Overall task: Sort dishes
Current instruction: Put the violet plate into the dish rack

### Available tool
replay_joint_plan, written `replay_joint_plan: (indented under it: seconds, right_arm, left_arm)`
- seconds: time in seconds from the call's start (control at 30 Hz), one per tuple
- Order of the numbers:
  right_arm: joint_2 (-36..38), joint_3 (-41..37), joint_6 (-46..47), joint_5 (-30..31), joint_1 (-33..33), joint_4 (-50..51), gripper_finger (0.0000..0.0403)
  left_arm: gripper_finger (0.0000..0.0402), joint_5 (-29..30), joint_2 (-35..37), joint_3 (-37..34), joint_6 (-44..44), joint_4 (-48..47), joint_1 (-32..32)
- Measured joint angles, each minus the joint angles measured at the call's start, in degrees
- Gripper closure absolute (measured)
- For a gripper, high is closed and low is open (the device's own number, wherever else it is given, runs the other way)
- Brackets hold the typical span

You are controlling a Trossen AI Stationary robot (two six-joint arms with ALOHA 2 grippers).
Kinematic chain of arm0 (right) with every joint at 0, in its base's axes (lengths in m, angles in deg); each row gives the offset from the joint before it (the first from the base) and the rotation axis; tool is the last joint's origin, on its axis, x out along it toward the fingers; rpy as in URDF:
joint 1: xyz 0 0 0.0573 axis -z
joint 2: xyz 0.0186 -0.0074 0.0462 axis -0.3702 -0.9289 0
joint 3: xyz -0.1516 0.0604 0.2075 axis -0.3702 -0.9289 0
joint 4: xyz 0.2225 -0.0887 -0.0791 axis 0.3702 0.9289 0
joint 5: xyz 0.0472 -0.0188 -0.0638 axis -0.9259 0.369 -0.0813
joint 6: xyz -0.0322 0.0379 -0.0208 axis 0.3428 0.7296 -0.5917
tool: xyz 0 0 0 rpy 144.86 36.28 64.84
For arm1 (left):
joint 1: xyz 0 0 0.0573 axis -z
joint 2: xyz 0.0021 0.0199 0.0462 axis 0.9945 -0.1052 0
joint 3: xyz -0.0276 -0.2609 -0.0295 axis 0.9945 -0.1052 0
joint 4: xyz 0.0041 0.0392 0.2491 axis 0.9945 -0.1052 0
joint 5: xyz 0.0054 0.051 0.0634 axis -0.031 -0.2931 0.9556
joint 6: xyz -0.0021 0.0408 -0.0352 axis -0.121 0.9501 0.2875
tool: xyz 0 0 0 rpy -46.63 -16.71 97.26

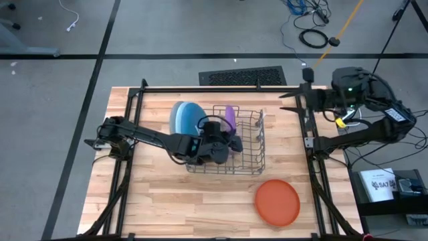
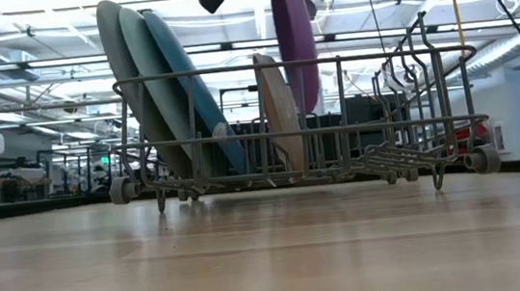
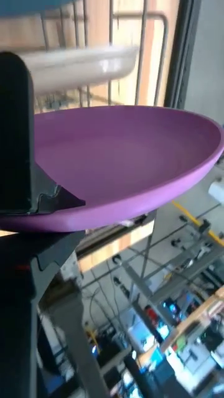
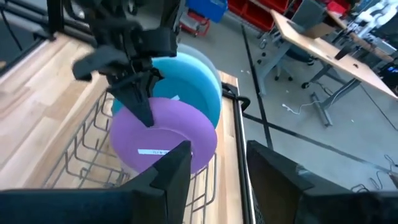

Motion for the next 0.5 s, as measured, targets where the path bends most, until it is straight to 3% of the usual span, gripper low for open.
replay_joint_plan:
  seconds: [0.27,0.5]
  right_arm:
    - [2.20,0.00,3.13,0.00,0.00,0.02,0.0255]
    - [2.27,0.00,4.34,0.00,0.00,0.76,0.0255]
  left_arm:
    - [0.0387,0.32,-3.60,-0.07,-3.34,-1.47,0.15]
    - [0.0387,0.16,-5.15,-0.07,0.22,6.02,0.72]
